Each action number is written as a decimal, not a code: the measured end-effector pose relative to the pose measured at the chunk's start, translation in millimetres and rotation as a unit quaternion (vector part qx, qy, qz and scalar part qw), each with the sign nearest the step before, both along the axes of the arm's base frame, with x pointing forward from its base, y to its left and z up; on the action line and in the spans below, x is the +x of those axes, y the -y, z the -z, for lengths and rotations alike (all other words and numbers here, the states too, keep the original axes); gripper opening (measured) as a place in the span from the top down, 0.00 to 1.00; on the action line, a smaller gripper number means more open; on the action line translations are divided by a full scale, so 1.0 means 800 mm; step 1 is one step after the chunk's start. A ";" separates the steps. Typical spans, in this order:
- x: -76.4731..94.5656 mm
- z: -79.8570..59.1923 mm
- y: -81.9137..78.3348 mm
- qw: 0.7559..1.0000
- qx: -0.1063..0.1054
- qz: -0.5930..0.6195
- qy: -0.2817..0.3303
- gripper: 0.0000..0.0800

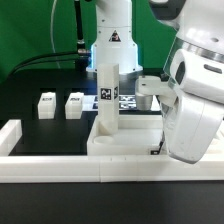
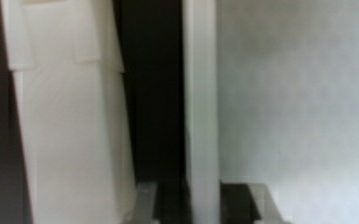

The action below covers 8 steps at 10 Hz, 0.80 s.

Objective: Assemble desk

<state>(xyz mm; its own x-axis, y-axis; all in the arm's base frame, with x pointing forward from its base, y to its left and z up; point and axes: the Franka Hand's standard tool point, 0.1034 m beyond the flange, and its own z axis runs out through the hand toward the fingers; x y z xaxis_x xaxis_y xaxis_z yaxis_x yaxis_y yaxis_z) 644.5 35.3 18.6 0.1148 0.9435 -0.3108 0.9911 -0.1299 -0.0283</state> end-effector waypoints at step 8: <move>-0.002 -0.039 -0.003 0.999 -0.023 -0.001 -0.036 0.26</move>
Offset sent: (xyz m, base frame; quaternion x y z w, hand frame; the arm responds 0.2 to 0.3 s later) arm 0.0007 0.0115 0.0204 -0.0156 -0.0193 -0.0214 0.9995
